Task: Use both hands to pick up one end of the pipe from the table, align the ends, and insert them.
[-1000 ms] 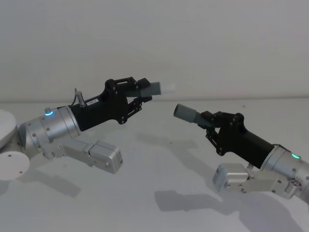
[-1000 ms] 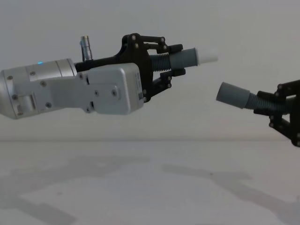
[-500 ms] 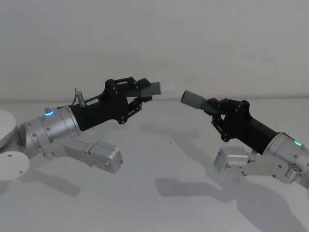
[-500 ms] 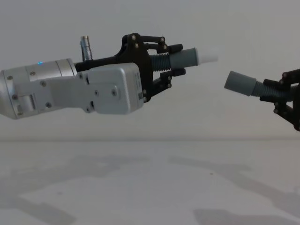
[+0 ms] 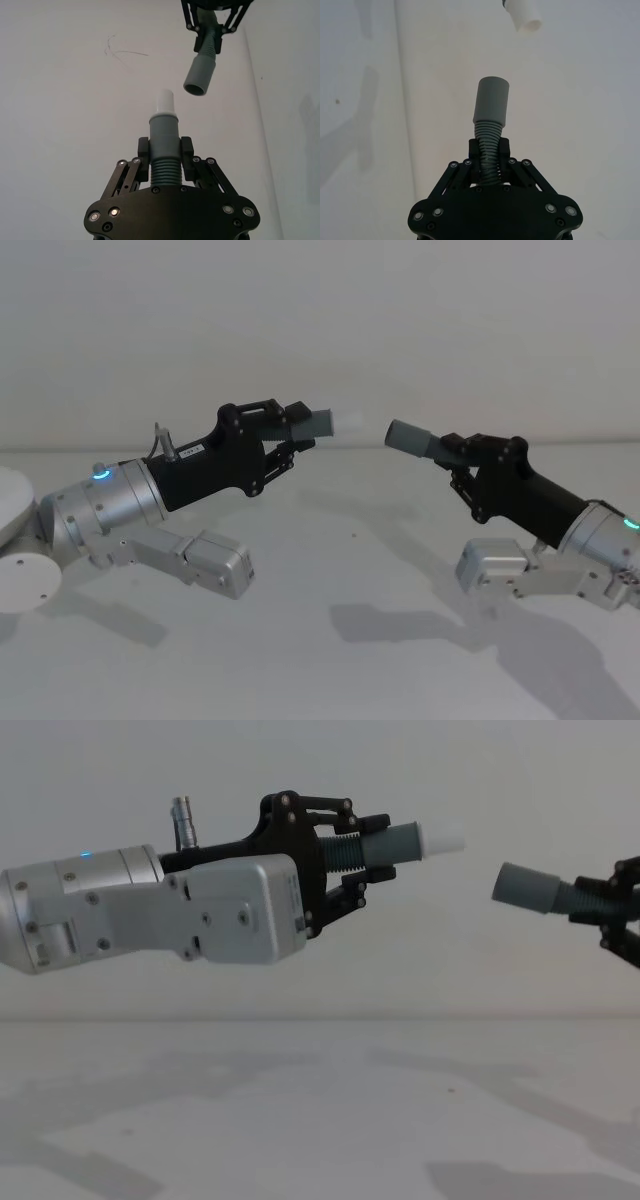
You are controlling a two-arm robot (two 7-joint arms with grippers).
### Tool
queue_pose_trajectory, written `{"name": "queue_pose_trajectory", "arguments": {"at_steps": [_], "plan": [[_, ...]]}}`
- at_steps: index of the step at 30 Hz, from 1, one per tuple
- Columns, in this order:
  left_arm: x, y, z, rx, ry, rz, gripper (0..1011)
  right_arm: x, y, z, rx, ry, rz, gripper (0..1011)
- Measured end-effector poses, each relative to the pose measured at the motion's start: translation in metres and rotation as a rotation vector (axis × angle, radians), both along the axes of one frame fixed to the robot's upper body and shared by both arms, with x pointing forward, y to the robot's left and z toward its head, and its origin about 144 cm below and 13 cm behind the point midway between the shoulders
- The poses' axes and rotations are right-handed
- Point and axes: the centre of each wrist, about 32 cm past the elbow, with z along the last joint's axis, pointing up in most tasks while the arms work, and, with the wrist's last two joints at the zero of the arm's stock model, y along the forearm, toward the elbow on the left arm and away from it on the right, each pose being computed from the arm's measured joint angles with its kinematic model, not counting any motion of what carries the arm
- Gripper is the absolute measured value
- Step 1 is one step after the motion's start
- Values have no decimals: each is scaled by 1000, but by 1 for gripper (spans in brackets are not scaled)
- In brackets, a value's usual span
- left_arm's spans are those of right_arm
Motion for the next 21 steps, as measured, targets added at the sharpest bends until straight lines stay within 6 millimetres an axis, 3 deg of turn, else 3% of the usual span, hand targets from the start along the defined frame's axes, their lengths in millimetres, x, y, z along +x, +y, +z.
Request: {"name": "queue_pose_trajectory", "arguments": {"at_steps": [21], "plan": [[0,0,0,0,0,0,354,-14,-5,23,-100,-80,15,192]]}}
